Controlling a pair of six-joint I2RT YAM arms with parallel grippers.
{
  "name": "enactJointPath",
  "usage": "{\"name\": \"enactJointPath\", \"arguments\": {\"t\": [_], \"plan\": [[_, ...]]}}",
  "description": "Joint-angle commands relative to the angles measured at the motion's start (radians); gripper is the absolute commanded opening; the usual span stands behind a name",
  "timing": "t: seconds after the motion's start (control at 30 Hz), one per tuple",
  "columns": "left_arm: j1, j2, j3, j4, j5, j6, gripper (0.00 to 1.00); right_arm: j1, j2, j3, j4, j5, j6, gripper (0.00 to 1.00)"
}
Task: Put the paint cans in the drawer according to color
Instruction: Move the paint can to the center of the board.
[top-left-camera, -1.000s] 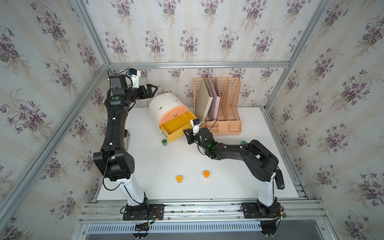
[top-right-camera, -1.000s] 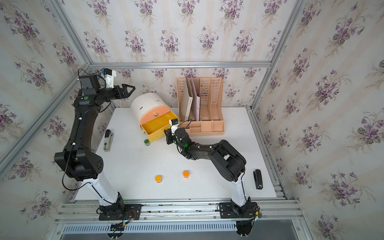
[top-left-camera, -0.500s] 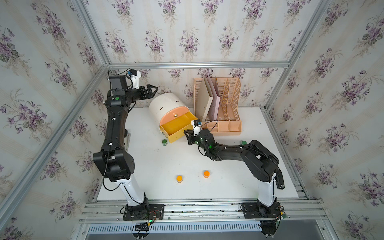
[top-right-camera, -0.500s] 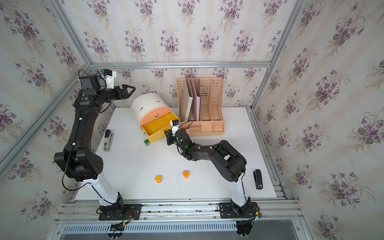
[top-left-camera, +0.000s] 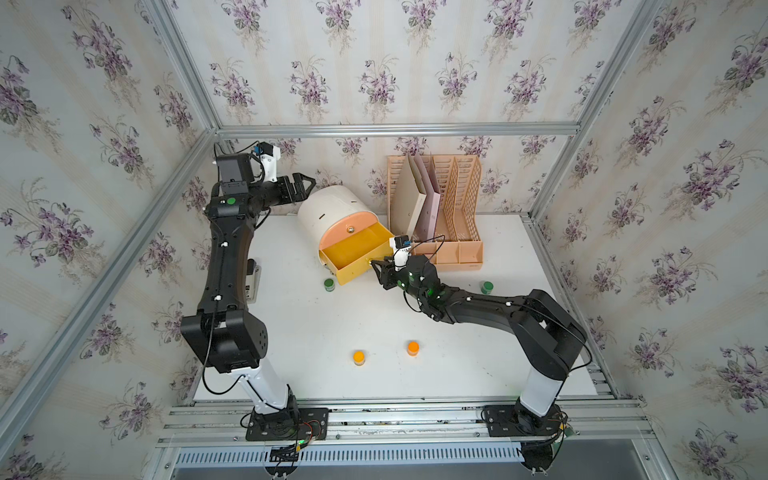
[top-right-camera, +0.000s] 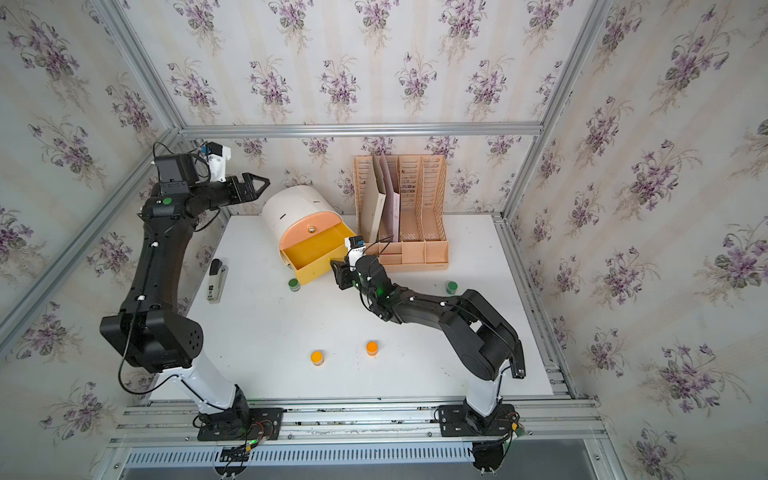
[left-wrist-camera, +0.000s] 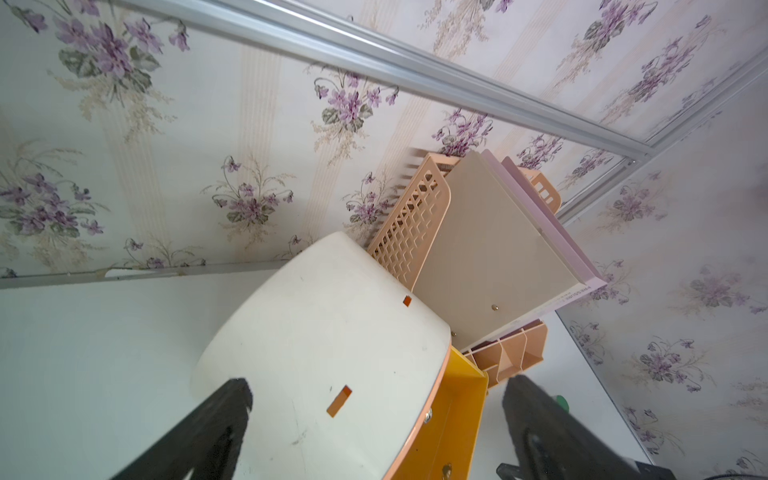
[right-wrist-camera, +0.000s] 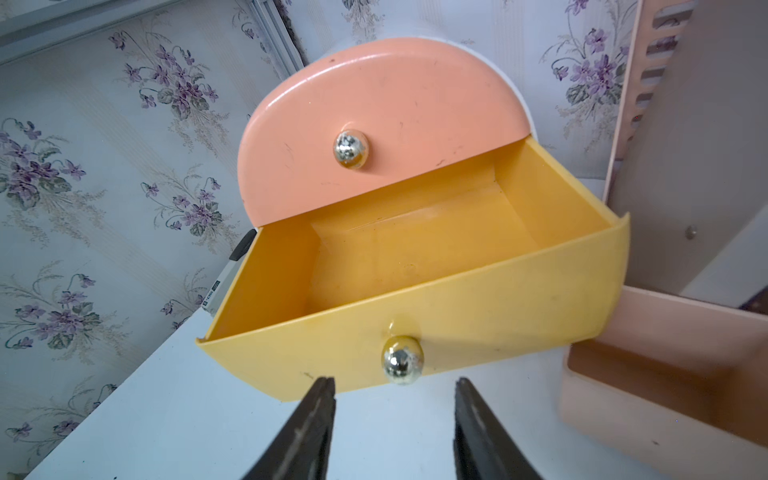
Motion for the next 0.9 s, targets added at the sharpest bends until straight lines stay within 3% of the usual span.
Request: {"name": "enactJointPath", "arguments": {"t": [0.0, 0.47, 0.67, 0.87], "plan": [[-0.026, -0.066, -0.093, -0.022, -0.031, -0.016, 0.99, -0.001, -0.068, -0.030, -0.127, 0.014, -0.003, 0.50], [-0.360, -0.431, -0.510, -0.040, -0.295, -0.033, 0.99, 0.030, -0.364, -0.086, -0.899, 0.097, 0.222, 0.50], [-0.415, -0.520, -0.589, -0.095, -0.366, -0.047, 0.99, 0.105, -0.434, -0.148, -1.033, 0.047, 0.357, 0.51], [-0.417, -0.588, -0.642, -0.134, -0.433, -0.020, 0.99, 0.189, -0.402, -0.134, -1.137, 0.048, 0.433, 0.52]]}}
